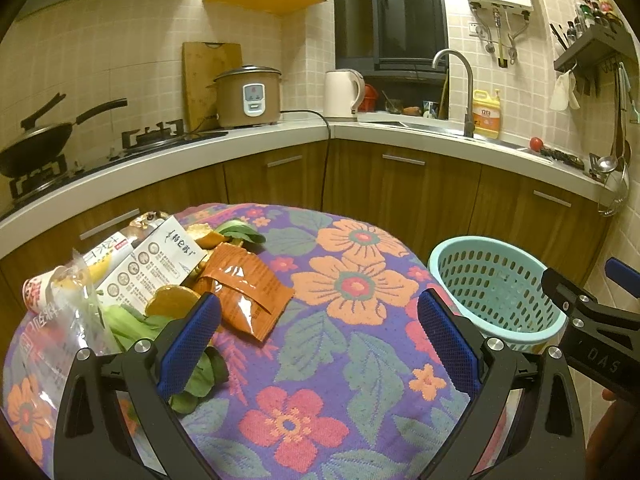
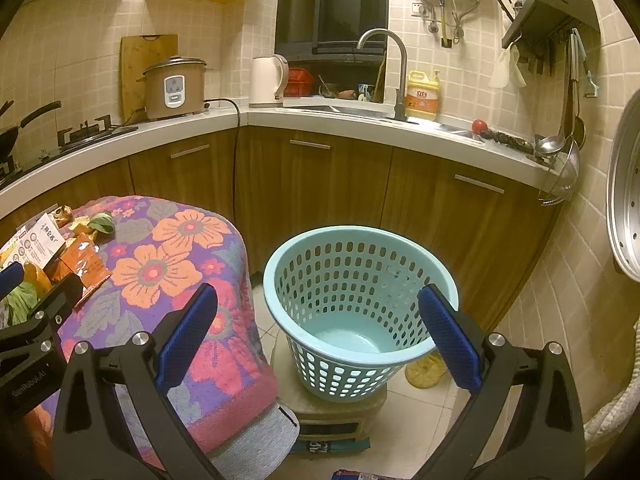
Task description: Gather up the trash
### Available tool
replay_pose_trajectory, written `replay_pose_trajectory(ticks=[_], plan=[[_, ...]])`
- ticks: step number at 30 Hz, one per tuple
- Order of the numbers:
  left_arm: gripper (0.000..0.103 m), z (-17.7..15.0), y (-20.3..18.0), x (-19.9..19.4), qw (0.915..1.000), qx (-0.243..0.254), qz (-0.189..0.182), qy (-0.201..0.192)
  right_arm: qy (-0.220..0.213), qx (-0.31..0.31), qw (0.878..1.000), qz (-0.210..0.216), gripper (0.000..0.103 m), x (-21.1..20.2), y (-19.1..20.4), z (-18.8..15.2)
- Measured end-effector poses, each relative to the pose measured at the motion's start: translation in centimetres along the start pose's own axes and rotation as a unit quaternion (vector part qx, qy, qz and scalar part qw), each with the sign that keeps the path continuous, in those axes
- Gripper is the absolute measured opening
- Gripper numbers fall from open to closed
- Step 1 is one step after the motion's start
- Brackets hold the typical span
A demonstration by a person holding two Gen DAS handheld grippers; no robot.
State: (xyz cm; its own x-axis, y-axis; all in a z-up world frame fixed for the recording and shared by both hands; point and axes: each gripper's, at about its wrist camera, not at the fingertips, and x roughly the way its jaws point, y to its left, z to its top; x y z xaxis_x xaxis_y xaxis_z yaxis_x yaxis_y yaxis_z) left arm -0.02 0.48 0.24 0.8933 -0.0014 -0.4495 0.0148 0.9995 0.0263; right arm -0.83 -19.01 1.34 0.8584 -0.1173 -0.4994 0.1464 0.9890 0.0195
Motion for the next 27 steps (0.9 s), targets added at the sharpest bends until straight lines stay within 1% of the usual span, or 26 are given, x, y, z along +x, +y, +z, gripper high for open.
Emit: replay_pose_trajectory(ticks=[27], plan=[[0.095,0.17,-0.13,-0.07,1.0,0.001,-0.002,-0.003,-0.009,-0.003,1.0,0.005,0.096,-0.66,0.25,0.16]])
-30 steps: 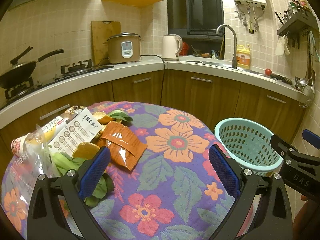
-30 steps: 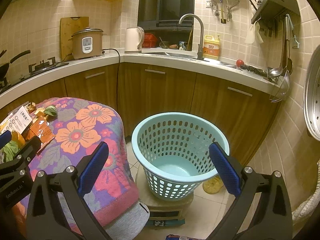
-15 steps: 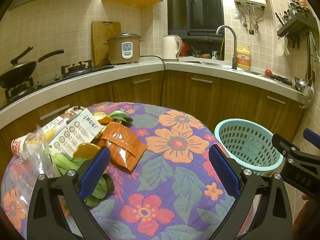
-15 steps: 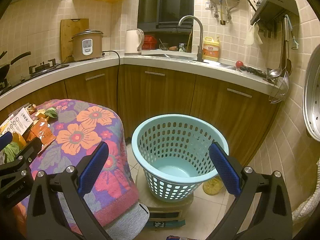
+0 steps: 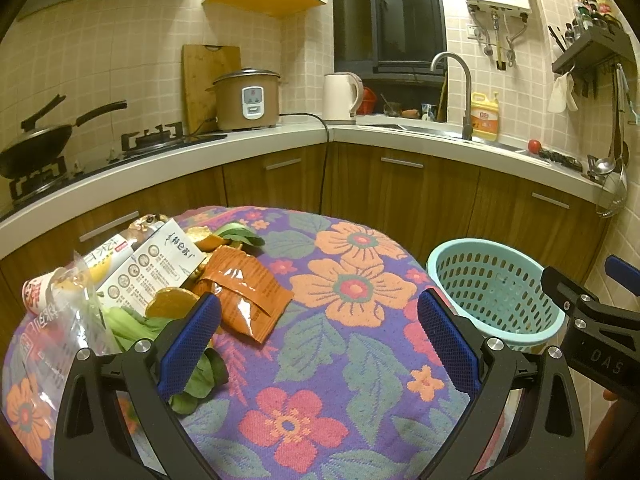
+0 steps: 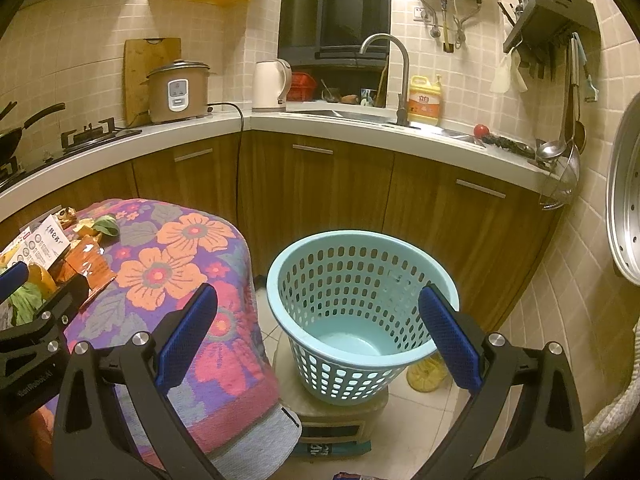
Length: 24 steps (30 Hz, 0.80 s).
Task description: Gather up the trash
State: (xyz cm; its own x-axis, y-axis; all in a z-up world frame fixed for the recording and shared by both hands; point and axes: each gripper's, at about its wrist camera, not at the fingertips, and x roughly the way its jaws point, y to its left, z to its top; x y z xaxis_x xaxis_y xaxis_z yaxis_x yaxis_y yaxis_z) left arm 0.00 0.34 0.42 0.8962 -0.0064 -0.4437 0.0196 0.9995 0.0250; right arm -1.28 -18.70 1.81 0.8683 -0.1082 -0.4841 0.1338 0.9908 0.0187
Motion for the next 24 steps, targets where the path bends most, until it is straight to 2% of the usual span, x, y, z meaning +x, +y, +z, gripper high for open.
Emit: replay_pose_trajectory(ticks=[7,12,17,24], plan=[[0.09,0.2,0.0,-0.5,0.9999,-0.006,-0.007,-0.01,-0.004,-0.003,1.0,0.013,0.096,-0.5,0.8,0.6],[0.09,0.4,1.4,-1.9,0.9992,-0.037,-0.01,-0.006,-0.007,-0.008,1.0,0.029,0.096,-0.9,1.7,0.8],[0.09,0.8,3.7,-3.7,0.9981,-0.058,0.019,0.005,0.003,-0.002,0.999,0.053,0.096,-0.9,2.8,1.0],[0.09,0.1,9.8,-8.5,0.9913,-0.111,0.069,-0.014,0.005,-0.02,0.993,0.112,0.095,-1.2,5.9,1.4]])
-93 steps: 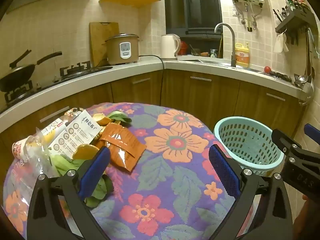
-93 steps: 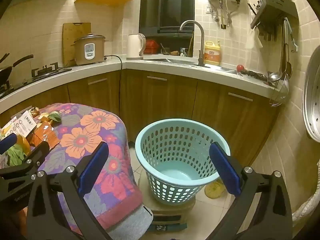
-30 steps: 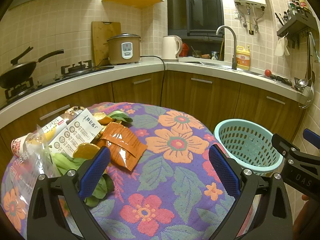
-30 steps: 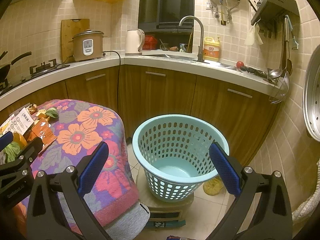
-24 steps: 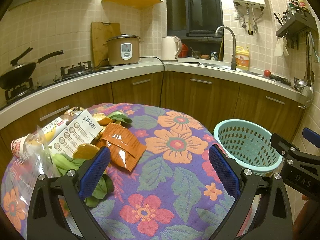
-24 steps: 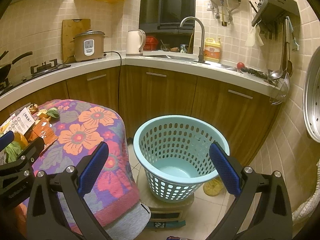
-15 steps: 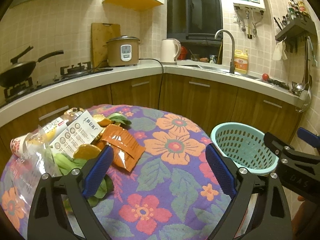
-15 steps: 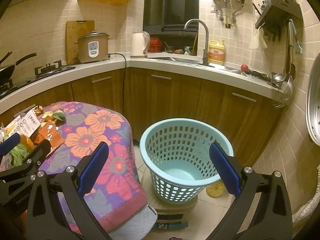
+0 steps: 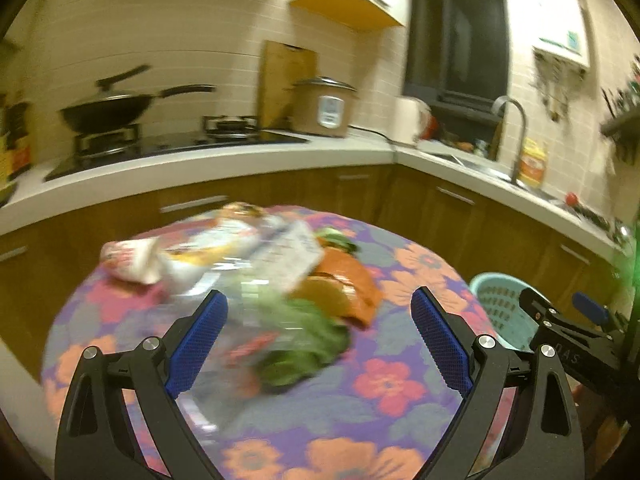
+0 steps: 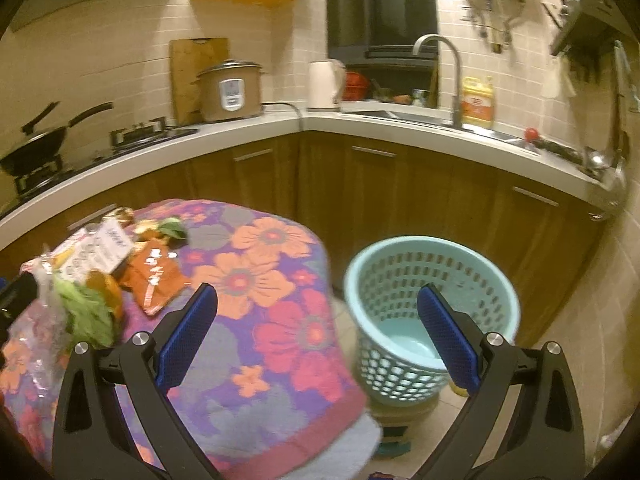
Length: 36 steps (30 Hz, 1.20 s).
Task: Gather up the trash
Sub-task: 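Grasp the bok choy with the right tool while the left tool grasps the plastic bag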
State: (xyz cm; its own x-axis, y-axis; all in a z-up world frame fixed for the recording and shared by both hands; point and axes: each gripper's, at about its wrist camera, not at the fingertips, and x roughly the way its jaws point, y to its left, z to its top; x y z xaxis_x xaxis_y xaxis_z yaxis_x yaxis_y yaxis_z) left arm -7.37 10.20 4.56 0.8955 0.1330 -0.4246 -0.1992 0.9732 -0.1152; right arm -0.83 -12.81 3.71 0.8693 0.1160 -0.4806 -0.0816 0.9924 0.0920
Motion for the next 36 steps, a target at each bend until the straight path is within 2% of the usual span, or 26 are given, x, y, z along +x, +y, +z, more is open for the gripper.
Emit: replay_pose_trajectory(ticks=[4,6,9,11,14,15,17,20,23,26,27,29,31,33,34,35,36], plan=[[0.091,0.4,4.5,-1.8,0.999,-0.032,0.028,-0.011,0.005,-0.022,0.998,0.067,0.095,0.4,3.2,0.4],[0.091,0.6,6.9,-2.0,0.9983,-0.04,0.041,-0.006,0.011,-0.031,0.996,0.085,0.095,0.6,4.7,0.6],[0.091,0.8,9.4,-1.2,0.998,-0.034,0.051,0.013,0.03,-0.05,0.989,0.136,0.095,1.5,7.4,0.8],[0.091,0.8,10.9,-0.1,0.9979,-0.039,0.031,0.04,0.051,-0.068,0.981,0.174,0.094,2.8,9.3,0.8],[0.091,0.5,12.8,1.4,0.9961,-0.058,0.015,0.065,0.06,-0.089,0.977,0.183,0.088,4.2,11.4,0.7],[0.091,0.4,13.3,2.1,0.9951,-0.063,-0.002,0.077,0.068,-0.091,0.975,0.189,0.085,4.7,11.6,0.7],[0.091,-0.1,13.9,3.4,0.992,-0.072,-0.019,0.102,0.085,-0.1,0.969,0.211,0.079,5.8,12.4,0.7],[0.09,-1.2,14.4,4.9,0.9869,-0.082,-0.043,0.132,0.09,-0.127,0.96,0.233,0.07,6.2,13.6,0.3],[0.089,-2.0,14.9,6.4,0.9809,-0.102,-0.066,0.152,0.097,-0.146,0.951,0.254,0.06,6.3,14.8,-0.2],[0.089,-2.2,14.8,6.9,0.9782,-0.106,-0.086,0.157,0.109,-0.155,0.947,0.26,0.057,6.8,15.6,-0.5],[0.086,-2.2,14.7,7.1,0.9774,-0.106,-0.091,0.159,0.115,-0.156,0.944,0.265,0.055,7.1,15.9,-0.6],[0.071,-2.1,14.5,7.8,0.9745,-0.107,-0.104,0.167,0.123,-0.158,0.942,0.27,0.05,7.5,16.2,-0.7],[0.05,-2.3,14.4,8.3,0.9714,-0.113,-0.11,0.178,0.129,-0.164,0.94,0.271,0.049,7.8,16.5,-0.9],[0.04,-2.6,14.2,8.9,0.9694,-0.114,-0.111,0.187,0.133,-0.167,0.937,0.276,0.048,8.0,16.7,-0.9],[0.027,-2.7,14.1,9.1,0.9687,-0.112,-0.113,0.191,0.135,-0.168,0.936,0.277,0.048,8.1,16.8,-0.9],[0.02,-2.9,13.9,9.2,0.9683,-0.111,-0.113,0.193,0.137,-0.169,0.936,0.277,0.048,8.1,16.9,-1.0],[0.005,-3.0,13.9,9.3,0.9681,-0.11,-0.112,0.195,0.139,-0.171,0.935,0.277,0.048,8.3,17.0,-1.1]])
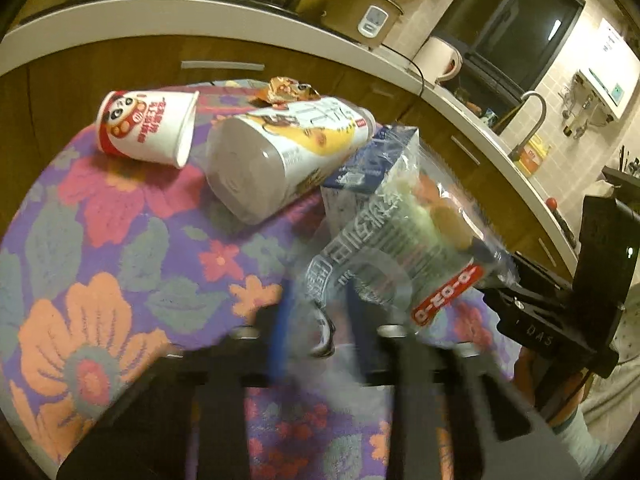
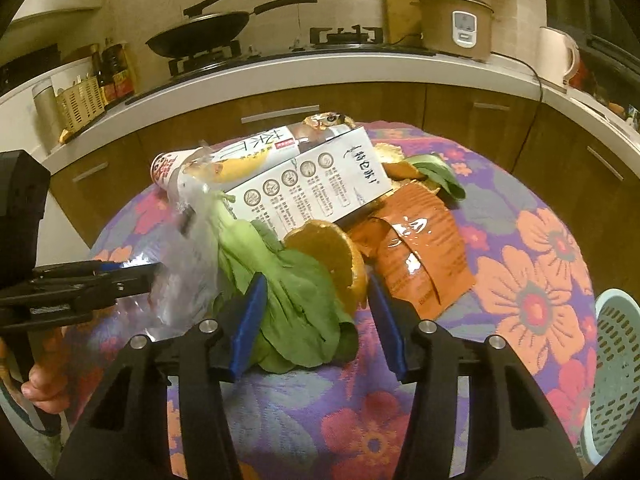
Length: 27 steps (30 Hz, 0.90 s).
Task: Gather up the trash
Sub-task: 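Grasp the bok choy with the right tool while the left tool grasps the plastic bag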
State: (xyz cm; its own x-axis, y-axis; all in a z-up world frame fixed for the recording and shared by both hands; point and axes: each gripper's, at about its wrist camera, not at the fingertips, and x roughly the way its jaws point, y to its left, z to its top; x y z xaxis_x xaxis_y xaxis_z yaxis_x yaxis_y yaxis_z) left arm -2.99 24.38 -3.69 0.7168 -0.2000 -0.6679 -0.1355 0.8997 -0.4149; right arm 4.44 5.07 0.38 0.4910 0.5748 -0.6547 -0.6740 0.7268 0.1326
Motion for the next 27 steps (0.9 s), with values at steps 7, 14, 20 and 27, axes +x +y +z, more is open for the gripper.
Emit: replay_pose_trajectory(ticks=[7,14,20,27], plan=[[0.0,-0.3,0.8,-1.7,0.9997,-0.014,-0.003,-0.018,0.0,-0.012,1.0,0.003,0.049,0.0,0.4,0.0],[0.0,-0.6,2.5,-5.5,0.9984,-0.031,0.019,-0.043,-0.04,-0.021,0.999,-0.012,0.049,-1.7,1.0,-0.4],[0.0,-1.4,5.1,-6.9,0.997,-0.055,0.045,-0.029,-0.043,-0.033,0.998,-0.022,0.049,-2.8,1.8,-1.0],[0.056,-1.1,5.5,-6.5,0.9959,-0.047,0.066,-0.039,-0.026,-0.052,0.998,-0.031,0.049,-2.5,2.5,-1.6]])
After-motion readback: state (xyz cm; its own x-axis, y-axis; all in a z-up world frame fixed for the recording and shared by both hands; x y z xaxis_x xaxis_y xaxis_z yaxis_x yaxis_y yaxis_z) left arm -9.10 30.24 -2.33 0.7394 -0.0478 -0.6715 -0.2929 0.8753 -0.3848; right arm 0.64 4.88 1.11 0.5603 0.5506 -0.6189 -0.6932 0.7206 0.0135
